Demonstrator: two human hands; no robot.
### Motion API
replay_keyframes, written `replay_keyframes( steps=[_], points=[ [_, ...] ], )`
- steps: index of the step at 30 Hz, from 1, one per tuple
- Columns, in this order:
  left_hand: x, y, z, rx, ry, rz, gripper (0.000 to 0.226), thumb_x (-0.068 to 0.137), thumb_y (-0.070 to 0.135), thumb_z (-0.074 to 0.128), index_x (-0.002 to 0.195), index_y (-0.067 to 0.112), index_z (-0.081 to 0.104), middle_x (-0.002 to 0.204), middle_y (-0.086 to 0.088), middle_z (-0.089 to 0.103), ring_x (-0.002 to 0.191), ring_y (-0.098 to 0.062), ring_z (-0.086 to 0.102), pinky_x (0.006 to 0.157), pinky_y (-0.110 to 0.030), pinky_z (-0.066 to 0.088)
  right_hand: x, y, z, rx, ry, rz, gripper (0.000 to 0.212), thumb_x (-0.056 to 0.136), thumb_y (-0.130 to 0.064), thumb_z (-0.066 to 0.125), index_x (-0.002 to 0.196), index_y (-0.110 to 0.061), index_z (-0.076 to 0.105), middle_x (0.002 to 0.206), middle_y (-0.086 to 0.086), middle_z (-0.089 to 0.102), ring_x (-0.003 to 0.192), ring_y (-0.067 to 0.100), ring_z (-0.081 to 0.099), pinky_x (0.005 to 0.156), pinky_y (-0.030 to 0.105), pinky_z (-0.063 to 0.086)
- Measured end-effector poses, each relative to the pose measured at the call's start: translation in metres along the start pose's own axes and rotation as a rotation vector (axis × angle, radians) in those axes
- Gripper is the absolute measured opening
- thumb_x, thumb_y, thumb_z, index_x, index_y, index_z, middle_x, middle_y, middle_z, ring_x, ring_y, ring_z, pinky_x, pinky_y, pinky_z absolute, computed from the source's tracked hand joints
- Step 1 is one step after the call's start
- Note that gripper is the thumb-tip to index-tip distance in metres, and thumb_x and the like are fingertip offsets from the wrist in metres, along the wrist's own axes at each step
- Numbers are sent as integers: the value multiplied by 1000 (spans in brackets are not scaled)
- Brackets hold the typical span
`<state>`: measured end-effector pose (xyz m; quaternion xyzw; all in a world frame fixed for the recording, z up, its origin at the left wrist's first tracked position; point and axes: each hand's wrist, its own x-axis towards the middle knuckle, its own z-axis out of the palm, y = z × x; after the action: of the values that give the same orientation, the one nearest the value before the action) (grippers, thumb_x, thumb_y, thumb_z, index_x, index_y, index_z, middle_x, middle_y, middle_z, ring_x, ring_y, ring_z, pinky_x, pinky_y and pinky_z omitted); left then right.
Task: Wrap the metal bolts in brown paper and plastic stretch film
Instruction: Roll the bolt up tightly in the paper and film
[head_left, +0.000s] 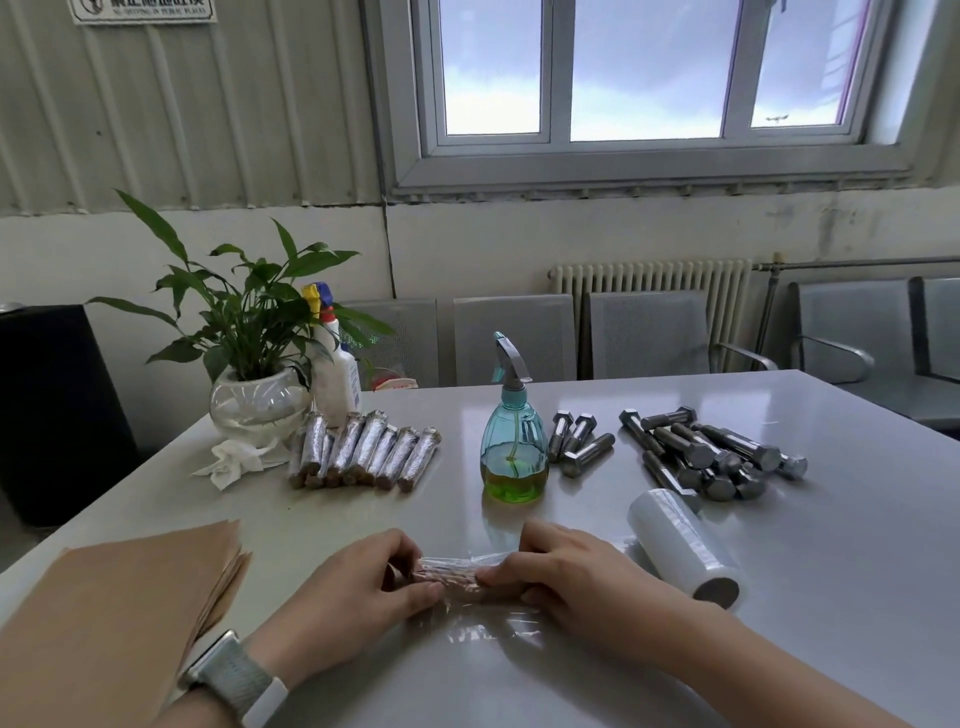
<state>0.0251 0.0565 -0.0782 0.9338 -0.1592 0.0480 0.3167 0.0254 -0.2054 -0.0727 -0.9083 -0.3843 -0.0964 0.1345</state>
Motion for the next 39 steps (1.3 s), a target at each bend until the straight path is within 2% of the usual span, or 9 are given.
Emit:
replay_keyframes(
  steps=[4, 7, 11, 14, 18, 23, 28, 34, 39],
  points=[
    [4, 9, -2, -358, 45, -40, 24, 70, 34, 83, 81, 20, 67, 79, -2, 71, 62, -9, 61, 60, -25, 48, -2, 3, 2, 46, 37, 32, 38, 93, -20, 53, 125, -38, 57, 106, -3, 53, 95, 17, 54, 83, 29, 45],
    [12, 22, 0, -559, 118, -48, 28, 63, 33, 87, 84, 28, 70, 77, -4, 72, 64, -9, 64, 61, -19, 50, -4, 4, 5, 99, 90, 69, 30, 89, -15, 57, 115, -28, 60, 107, -2, 56, 99, 19, 54, 86, 26, 42],
    [23, 38, 1, -611, 145, 5, 30, 68, 27, 85, 93, 34, 71, 72, 4, 66, 62, -6, 58, 60, -17, 49, -10, 3, 8, 99, 155, 109, 23, 86, -20, 60, 109, -26, 57, 106, -5, 56, 99, 16, 52, 87, 29, 42],
    [32, 55, 10, -630, 153, 48, 19, 70, 30, 83, 87, 28, 73, 65, 11, 61, 58, -4, 50, 56, -16, 43, -14, 3, 10, 92, 186, 138, 21, 86, -25, 62, 105, -24, 54, 103, -7, 54, 97, 12, 46, 84, 26, 41],
    [46, 83, 35, -717, 257, 119, 26, 66, 36, 83, 79, 17, 71, 63, 7, 63, 57, -4, 58, 54, -14, 45, -17, 3, 11, 129, 232, 192, 21, 81, -24, 67, 90, -25, 48, 90, -16, 49, 90, 8, 45, 79, 24, 41],
    [64, 104, 63, -827, 371, -8, 28, 68, 32, 83, 62, 19, 58, 55, 7, 53, 53, -9, 49, 50, -17, 43, -19, 3, 15, 139, 257, 232, 21, 81, -26, 65, 89, -24, 45, 93, -9, 56, 91, 13, 47, 80, 31, 42],
    [64, 108, 83, -1209, 305, -174, 25, 71, 21, 80, 76, 1, 65, 68, -10, 53, 62, -19, 52, 52, -28, 46, -18, 2, 17, 165, 275, 246, 22, 78, -24, 64, 92, -23, 46, 90, -9, 55, 86, 12, 45, 76, 27, 39],
    [59, 107, 89, -1096, 282, -145, 20, 81, 16, 73, 64, 14, 62, 65, -9, 55, 62, -18, 53, 55, -31, 48, -21, -3, 15, 193, 280, 274, 25, 78, -20, 63, 98, -25, 49, 98, -7, 57, 92, 13, 48, 81, 30, 43],
    [59, 109, 87, -849, 308, -60, 21, 81, 3, 67, 71, -12, 57, 63, -8, 54, 54, -9, 49, 51, -15, 43, -28, -4, 1, -89, 82, 300, 20, 92, -25, 50, 106, -25, 65, 102, -3, 55, 100, 17, 48, 85, 33, 43]
  ],
)
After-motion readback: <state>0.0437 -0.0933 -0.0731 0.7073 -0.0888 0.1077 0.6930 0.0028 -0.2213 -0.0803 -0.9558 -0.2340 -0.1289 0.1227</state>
